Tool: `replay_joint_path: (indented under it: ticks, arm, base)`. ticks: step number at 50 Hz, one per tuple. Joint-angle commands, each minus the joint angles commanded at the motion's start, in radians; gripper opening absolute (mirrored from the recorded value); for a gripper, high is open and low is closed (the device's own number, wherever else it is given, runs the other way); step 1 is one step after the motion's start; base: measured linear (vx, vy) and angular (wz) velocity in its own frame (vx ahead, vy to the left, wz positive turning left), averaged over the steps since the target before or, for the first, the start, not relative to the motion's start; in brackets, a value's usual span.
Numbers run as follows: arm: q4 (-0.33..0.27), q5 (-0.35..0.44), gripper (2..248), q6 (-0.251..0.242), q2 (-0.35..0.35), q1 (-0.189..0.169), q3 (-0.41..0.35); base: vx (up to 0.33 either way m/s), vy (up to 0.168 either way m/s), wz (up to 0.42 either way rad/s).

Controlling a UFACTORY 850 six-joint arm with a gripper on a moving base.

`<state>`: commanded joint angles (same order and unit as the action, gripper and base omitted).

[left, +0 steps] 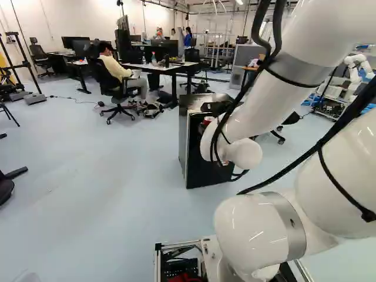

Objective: Grab a drink from the fridge

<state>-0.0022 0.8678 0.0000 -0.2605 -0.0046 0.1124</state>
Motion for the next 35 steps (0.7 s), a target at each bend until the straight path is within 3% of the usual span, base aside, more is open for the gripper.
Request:
replay_joint_path:
  ticks: [35]
  arm:
    - [0.002, 0.005, 101, 0.000, -0.019, 0.005, -0.025]
  base:
    - [0.000, 0.000, 0.000]
